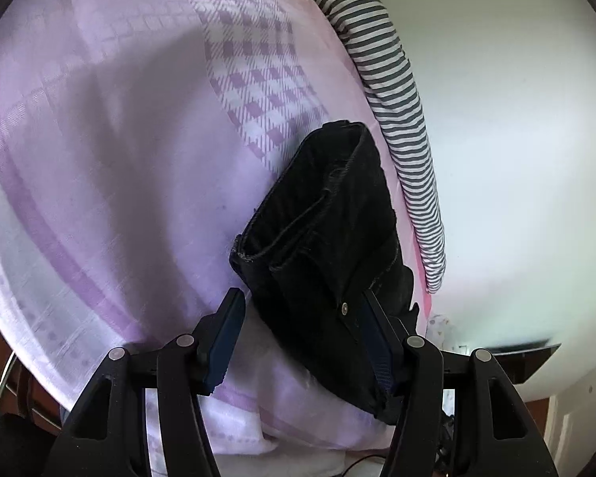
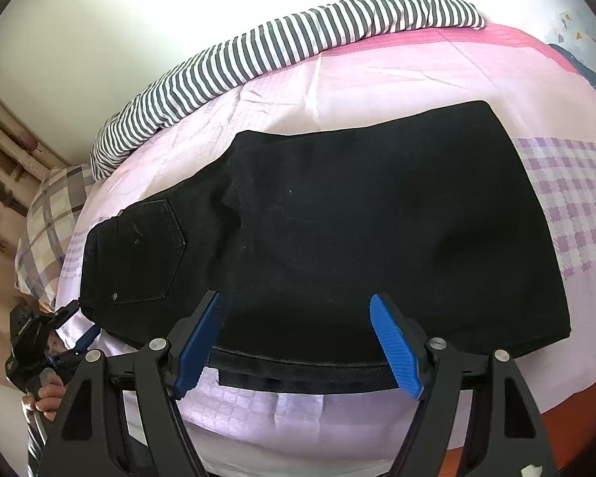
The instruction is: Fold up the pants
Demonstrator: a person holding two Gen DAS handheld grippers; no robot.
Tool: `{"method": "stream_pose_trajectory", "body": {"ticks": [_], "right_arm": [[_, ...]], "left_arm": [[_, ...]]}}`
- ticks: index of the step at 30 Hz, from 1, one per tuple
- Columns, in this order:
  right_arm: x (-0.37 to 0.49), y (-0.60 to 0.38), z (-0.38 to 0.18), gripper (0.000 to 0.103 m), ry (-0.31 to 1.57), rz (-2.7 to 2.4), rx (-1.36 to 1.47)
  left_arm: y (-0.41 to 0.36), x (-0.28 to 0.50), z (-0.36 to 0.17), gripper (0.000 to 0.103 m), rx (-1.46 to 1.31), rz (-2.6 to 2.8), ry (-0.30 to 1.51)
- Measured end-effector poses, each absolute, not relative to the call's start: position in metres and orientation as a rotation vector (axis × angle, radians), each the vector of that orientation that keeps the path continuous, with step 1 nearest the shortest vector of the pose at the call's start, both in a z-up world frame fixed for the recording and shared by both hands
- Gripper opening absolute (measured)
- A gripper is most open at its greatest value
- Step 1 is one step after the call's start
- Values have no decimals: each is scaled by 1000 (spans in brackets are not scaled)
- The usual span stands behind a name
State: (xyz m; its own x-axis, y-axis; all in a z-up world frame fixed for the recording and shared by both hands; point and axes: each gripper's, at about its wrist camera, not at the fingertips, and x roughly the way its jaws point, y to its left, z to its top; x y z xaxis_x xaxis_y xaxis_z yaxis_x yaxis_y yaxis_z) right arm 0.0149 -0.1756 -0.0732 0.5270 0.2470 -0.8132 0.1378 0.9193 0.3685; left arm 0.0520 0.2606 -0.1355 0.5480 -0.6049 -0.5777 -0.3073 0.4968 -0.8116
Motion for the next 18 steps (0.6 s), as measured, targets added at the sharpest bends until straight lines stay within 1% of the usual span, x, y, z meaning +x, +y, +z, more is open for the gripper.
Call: {"method": "stream_pose_trajectory", "body": {"ticks": [9,10,11,14,16,18], "right_arm": [[14,-175,-67,74,1012,38,400],[14,-175,-66,74,1008,37,399],[14,-174,-64,74,1005,34,397],[12,-173,-64,74,999,29,401],[11,-173,-65,74,1000,25,413],[10,-176,-65,74,996,24,427]], "left_arm": [[258,64,-142,59,-1091,-234,964],[257,63,-142,51,-1078,-219,957],[256,64,-143,37,-1059,-197,962],[257,59,-145,30,-1054,-180,960],[255,59,-140,27,-1050,-171,954],[247,61,-124,26,-989,-158,944]]}}
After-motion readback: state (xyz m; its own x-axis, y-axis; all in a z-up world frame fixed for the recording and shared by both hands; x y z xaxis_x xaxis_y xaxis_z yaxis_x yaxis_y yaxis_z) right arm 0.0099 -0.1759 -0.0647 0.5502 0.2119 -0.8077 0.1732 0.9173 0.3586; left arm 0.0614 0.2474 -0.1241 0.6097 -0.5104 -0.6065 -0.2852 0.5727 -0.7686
